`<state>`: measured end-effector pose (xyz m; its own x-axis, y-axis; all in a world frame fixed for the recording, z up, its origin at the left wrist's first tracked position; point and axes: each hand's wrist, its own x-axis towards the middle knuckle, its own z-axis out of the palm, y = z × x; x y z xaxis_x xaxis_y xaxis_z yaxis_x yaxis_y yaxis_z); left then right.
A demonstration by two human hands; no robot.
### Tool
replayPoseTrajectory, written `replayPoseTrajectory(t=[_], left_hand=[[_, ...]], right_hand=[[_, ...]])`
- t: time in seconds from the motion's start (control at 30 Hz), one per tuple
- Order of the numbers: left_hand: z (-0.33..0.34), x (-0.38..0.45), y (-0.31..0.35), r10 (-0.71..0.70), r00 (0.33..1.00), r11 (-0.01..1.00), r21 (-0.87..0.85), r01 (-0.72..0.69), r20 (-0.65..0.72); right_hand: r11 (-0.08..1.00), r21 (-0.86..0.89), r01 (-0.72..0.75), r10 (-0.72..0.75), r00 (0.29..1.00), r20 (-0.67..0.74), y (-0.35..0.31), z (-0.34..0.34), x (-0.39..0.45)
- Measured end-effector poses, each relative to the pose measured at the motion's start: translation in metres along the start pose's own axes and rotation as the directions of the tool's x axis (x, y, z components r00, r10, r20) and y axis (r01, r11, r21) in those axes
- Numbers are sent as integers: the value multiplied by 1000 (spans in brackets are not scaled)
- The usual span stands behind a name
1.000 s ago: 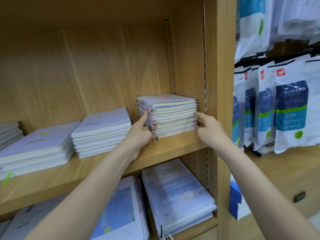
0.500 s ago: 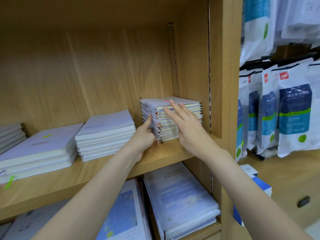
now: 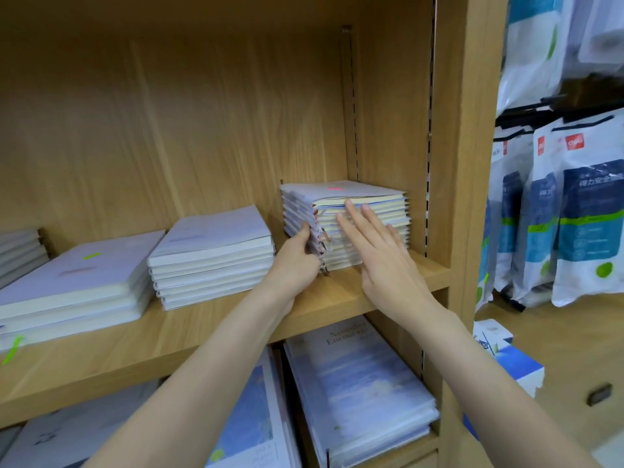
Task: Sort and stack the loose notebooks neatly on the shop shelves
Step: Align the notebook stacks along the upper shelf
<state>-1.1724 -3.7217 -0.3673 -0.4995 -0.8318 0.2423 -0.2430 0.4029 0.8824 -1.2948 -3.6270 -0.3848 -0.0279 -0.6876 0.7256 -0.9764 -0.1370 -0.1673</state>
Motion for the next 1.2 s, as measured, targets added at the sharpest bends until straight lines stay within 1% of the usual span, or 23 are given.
replayPoseTrajectory(t=[0.07, 0.17, 0.23, 0.4, 0.47, 0.5, 0.6, 0.67, 0.77, 0.9, 0.97, 1.07, 1.13, 1.2], left_hand=[[4, -1, 3, -11, 1000, 1000, -12, 11, -1], [4, -3, 2, -10, 999, 998, -66, 8, -39], [2, -3, 0, -4, 1000, 995, -104, 1, -31], [1, -8, 1, 5, 1000, 997, -73, -7, -23], [1, -12, 7, 24, 998, 997, -65, -28, -64], [2, -14, 11, 42, 994, 998, -48, -47, -106], [7, -17, 23, 136, 969, 990, -12, -141, -206], [8, -18, 26, 161, 962, 986, -17, -169, -221], [5, -20, 28, 181, 962, 983, 54, -173, -206], [-3, -15, 31, 180, 954, 983, 74, -167, -240], [-5, -12, 32, 207, 948, 972, 164, -170, -244], [-1, -14, 32, 295, 924, 922, 325, -209, -243], [2, -15, 30, 349, 904, 886, 402, -231, -248], [4, -15, 29, 372, 893, 866, 440, -237, -252]], right_hand=[[1000, 4, 13, -13, 1000, -20, 2, 2, -2], [999, 22, 33, -32, 997, -74, 4, 4, -5], [999, 5, 47, -46, 994, -98, 6, 6, -9], [998, -42, 51, -54, 996, -71, 6, 6, -10], [997, -59, 43, -48, 995, -91, 5, 6, -9], [998, -59, 32, -39, 993, -111, 5, 7, -9], [999, -15, -34, 32, 987, -154, 5, 7, -10], [998, 12, -69, 70, 989, -132, 4, 5, -10], [997, 15, -80, 81, 994, -67, 3, 1, -10], [995, 18, -101, 101, 994, -28, 1, -2, -9], [994, 17, -110, 110, 994, -5, -1, -4, -10], [993, 17, -113, 113, 993, 20, -2, -6, -10], [993, 18, -121, 120, 992, 36, -2, -8, -10], [991, 10, -135, 135, 990, 43, -3, -9, -10]])
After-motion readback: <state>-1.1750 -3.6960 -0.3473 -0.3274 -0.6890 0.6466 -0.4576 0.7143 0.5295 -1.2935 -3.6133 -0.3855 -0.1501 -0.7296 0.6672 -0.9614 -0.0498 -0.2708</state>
